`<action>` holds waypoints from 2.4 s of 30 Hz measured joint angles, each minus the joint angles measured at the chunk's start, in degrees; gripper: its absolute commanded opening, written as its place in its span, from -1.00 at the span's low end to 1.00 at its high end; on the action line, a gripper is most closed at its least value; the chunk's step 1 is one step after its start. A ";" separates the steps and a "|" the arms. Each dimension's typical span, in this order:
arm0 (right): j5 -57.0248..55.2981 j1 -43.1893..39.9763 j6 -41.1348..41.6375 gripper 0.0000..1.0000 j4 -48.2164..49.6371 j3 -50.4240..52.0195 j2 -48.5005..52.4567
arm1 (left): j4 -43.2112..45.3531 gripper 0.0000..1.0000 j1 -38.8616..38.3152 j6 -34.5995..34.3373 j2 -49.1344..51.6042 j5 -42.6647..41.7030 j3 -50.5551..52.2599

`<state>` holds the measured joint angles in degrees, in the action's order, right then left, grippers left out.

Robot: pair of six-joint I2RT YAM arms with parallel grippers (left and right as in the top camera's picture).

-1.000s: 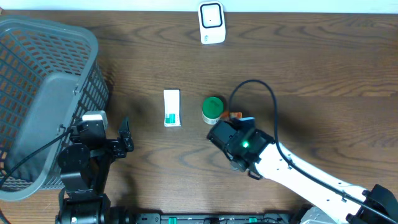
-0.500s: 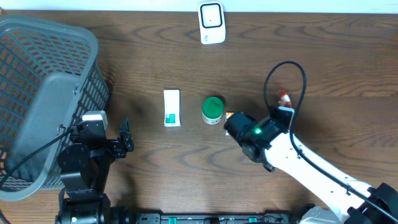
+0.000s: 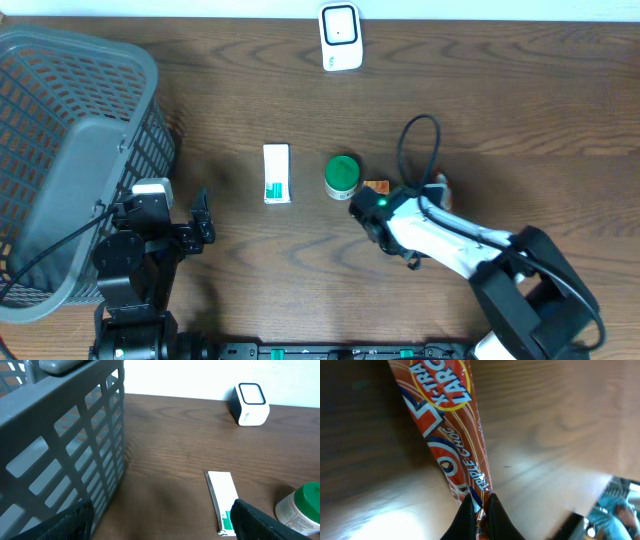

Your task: Scan the item barcode

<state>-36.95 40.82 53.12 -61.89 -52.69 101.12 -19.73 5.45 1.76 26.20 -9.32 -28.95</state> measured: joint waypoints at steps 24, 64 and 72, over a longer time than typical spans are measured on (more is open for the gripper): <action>26.88 9.16 -20.76 -0.97 1.95 -14.29 0.50 | 0.00 0.75 0.00 0.00 0.00 0.00 0.00; 30.21 -9.51 -22.82 -0.98 3.67 -4.98 0.50 | 0.00 0.75 0.00 0.00 0.00 0.00 0.00; 33.18 -9.51 -24.28 -0.97 0.83 -5.90 0.26 | -0.02 0.75 0.00 0.00 0.00 0.00 0.00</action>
<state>-3.77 31.31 28.84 -61.06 -58.59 101.38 -19.75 5.45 1.76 26.20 -9.32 -28.95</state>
